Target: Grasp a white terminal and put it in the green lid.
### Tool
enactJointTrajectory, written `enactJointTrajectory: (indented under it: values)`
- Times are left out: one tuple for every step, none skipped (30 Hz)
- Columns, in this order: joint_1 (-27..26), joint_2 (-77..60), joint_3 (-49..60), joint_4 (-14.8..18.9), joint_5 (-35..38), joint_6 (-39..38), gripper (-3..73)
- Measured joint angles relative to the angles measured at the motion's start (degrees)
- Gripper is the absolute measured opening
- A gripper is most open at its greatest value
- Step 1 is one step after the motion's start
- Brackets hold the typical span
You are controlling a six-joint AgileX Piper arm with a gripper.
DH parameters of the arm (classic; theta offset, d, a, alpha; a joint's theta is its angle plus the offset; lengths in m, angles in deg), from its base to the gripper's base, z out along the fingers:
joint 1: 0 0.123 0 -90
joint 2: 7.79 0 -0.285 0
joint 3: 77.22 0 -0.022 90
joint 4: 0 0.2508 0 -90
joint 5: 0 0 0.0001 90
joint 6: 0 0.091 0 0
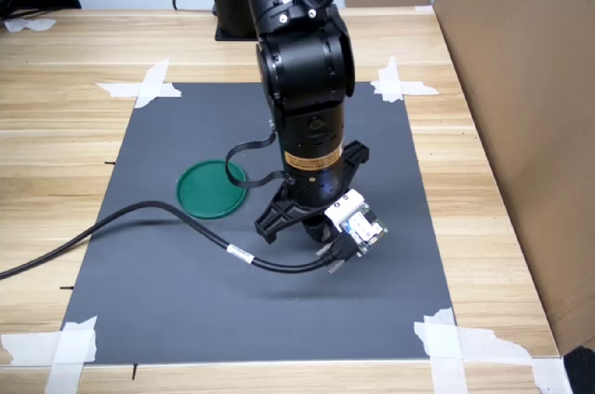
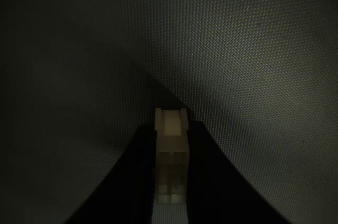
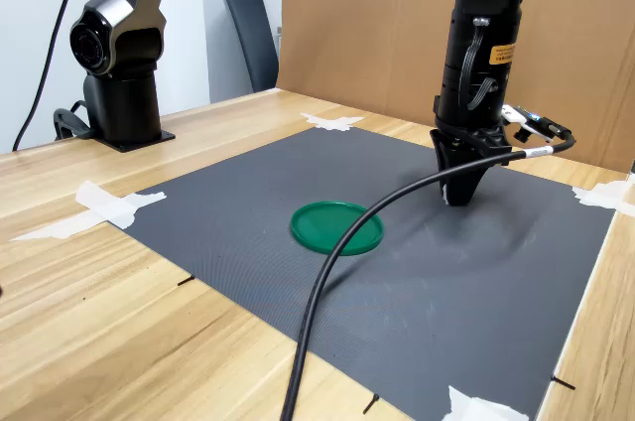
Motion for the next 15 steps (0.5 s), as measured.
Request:
enactJointTrajectory:
  values:
    - [0.00, 0.00, 0.00, 0.00, 0.02, 0.00, 9.2]
    - [0.00, 0.02, -0.07, 0.00, 0.19, 0.00, 9.2]
    - [0.00, 0.07, -0.09, 0.00, 0.19, 0.00, 9.2]
    - [0.00, 0.07, -0.16, 0.00, 0.28, 0.00, 9.2]
    - [0.00, 0.07, -0.20, 0.00, 0.30, 0.00, 9.2]
    - [0.00, 0.07, -0.20, 0.12, 0.29, 0.00, 9.2]
    - [0.00, 0.07, -0.20, 0.11, 0.32, 0.00, 9.2]
    - [0.00, -0.01, -0.20, 0.11, 0.43, 0.00, 9.2]
    - [0.00, -0.06, -0.20, 0.11, 0.47, 0.00, 9.2]
    - [0.00, -0.26, -0.20, 0.11, 0.62, 0.00, 9.2]
    - [0.00, -0.57, -0.20, 0.11, 0.85, 0.00, 9.2]
    - [0.00, -1.08, -0.20, -0.07, 1.00, 0.00, 9.2]
    - [0.00, -1.78, -0.20, -0.33, 1.10, 0.00, 9.2]
    - [0.00, -2.46, -0.20, -0.72, 1.31, 0.00, 9.2]
    - [0.00, -3.05, -0.20, -0.96, 1.38, 0.00, 9.2]
